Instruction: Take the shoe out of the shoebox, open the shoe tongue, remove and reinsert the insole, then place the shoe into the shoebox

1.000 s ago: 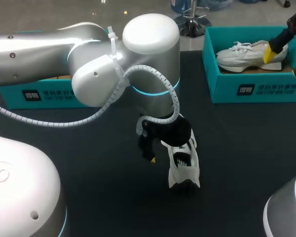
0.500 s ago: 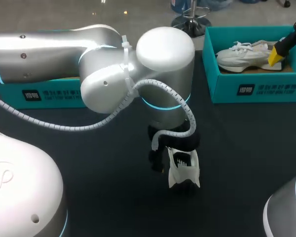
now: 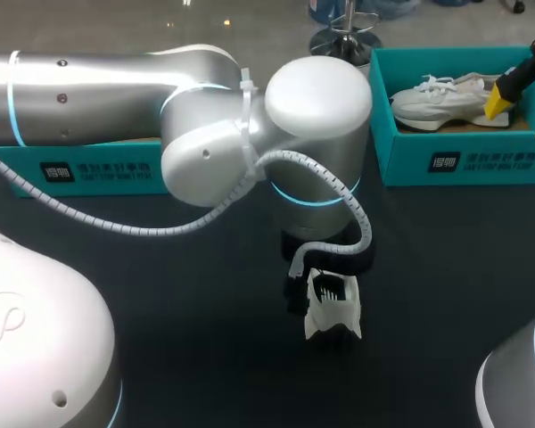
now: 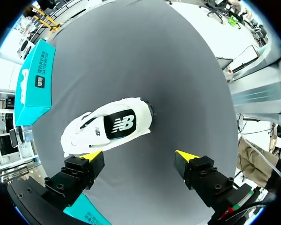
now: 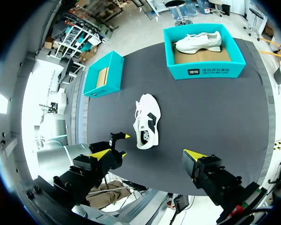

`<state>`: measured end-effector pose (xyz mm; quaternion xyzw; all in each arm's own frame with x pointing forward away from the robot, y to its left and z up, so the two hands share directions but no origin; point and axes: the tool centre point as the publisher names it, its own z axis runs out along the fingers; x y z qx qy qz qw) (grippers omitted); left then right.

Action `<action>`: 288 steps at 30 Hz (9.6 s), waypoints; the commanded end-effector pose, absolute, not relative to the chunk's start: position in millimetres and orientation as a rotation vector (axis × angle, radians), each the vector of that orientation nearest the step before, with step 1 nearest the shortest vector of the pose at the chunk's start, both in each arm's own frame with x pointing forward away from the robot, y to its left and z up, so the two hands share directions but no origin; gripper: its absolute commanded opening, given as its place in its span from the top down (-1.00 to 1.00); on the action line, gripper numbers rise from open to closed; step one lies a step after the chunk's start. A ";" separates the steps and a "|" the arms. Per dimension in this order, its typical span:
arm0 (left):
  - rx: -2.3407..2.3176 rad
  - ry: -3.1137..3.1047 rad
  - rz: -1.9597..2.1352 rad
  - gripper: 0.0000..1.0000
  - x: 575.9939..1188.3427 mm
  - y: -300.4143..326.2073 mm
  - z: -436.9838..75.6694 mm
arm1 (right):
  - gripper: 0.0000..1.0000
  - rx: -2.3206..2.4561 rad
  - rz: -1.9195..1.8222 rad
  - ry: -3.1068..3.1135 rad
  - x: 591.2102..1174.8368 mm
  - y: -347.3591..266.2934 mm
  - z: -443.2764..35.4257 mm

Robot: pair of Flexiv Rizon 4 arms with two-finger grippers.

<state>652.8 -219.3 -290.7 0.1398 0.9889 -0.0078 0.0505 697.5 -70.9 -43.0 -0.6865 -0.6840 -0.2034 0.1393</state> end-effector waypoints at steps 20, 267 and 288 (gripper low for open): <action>0.376 3.075 0.007 -1.00 627.0 -272.7 -352.1 | -1.00 -1.984 -0.581 -1.977 699.8 -70.1 -42.3; 2.671 1.939 0.395 1.00 1045.5 293.7 -181.9 | -1.00 -1.984 -0.581 -1.977 699.8 -70.1 -42.3; 2.655 2.006 0.311 1.00 1077.6 282.9 -239.1 | -1.00 -1.984 -0.581 -1.977 699.8 -70.1 -42.3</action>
